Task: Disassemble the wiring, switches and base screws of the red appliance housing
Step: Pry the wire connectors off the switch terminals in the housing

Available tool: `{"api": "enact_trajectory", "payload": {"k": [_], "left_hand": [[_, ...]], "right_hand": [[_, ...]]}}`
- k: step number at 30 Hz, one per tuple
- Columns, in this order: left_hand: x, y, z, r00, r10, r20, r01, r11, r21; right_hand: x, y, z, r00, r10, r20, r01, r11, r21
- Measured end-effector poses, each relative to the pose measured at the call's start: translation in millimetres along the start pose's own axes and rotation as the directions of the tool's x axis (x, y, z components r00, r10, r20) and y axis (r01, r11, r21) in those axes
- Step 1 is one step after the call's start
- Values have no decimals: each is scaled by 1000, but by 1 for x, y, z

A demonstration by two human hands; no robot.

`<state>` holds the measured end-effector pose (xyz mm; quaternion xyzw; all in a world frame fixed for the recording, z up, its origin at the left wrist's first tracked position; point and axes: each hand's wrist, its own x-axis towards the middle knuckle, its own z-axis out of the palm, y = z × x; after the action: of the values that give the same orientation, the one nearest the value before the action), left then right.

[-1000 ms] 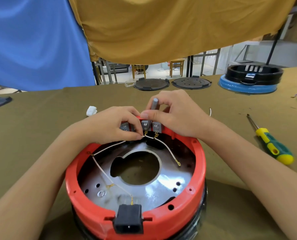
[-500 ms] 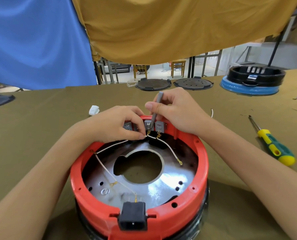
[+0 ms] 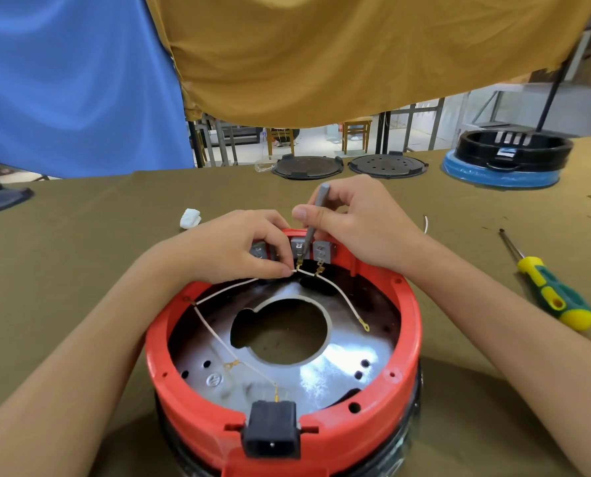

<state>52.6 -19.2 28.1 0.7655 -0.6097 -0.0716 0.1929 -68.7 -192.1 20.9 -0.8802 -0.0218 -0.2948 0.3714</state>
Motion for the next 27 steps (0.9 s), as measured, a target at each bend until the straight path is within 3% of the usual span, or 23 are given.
{"api": "enact_trajectory", "payload": {"k": [7,15,21,27], "left_hand": [[0,-1,1,1000,-3,2,3,1000,-2],[0,-1,1,1000,-5,-4,5,1000,-1],[0,-1,0,1000,-6,9,6,1000,0],[-1,0,-1,1000,-8,15,8,1000,1]], "right_hand": [[1,-1,1,998,66,1,-66,997,44],[-2,-3,-4,999,-33,43,34,999,-18],[1,3,-1,996,87,25,-89,992,92],[1,3,0,993,114,20,-116,988,98]]}}
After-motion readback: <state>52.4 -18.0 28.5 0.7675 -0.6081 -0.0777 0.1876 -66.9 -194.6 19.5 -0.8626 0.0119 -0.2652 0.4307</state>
